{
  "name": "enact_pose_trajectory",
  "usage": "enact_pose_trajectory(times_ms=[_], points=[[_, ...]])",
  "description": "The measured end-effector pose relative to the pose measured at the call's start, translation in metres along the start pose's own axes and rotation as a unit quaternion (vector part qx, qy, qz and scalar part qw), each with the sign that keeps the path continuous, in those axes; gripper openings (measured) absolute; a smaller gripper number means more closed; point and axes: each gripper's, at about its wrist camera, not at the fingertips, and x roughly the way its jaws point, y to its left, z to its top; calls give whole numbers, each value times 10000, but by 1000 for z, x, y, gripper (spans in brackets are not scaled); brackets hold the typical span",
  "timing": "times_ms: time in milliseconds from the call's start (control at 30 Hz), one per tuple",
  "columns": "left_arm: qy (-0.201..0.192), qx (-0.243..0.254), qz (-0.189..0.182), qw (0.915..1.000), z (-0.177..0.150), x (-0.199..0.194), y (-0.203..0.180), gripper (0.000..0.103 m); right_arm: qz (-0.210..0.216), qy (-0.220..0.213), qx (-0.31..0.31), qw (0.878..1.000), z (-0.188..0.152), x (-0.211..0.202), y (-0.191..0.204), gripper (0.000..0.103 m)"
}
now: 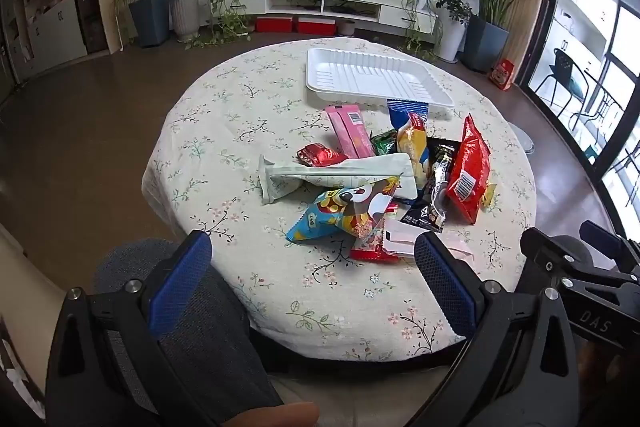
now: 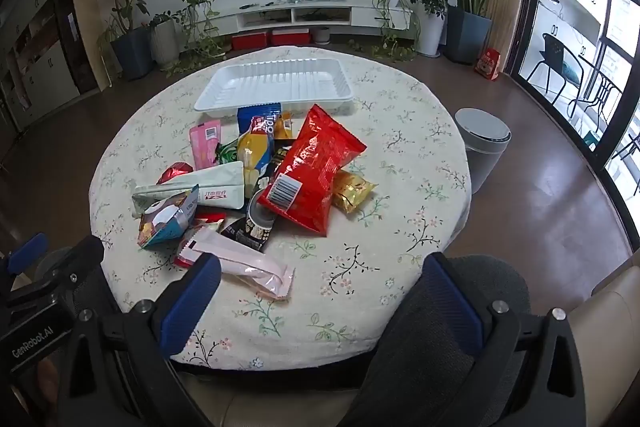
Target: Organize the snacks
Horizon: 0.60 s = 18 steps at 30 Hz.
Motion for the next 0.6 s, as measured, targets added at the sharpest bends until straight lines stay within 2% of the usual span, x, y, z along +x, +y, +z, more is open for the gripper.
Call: enact_pose_trajectory(times_ms=[100,600], points=[[-128,90,60,9999,-2,-4,-1,103,-32,-4,-32,10000,0,0,0,103],[-73,102,98,9999,-2,-2,-3,103,-21,-6,-30,10000,-1,2,2,103]])
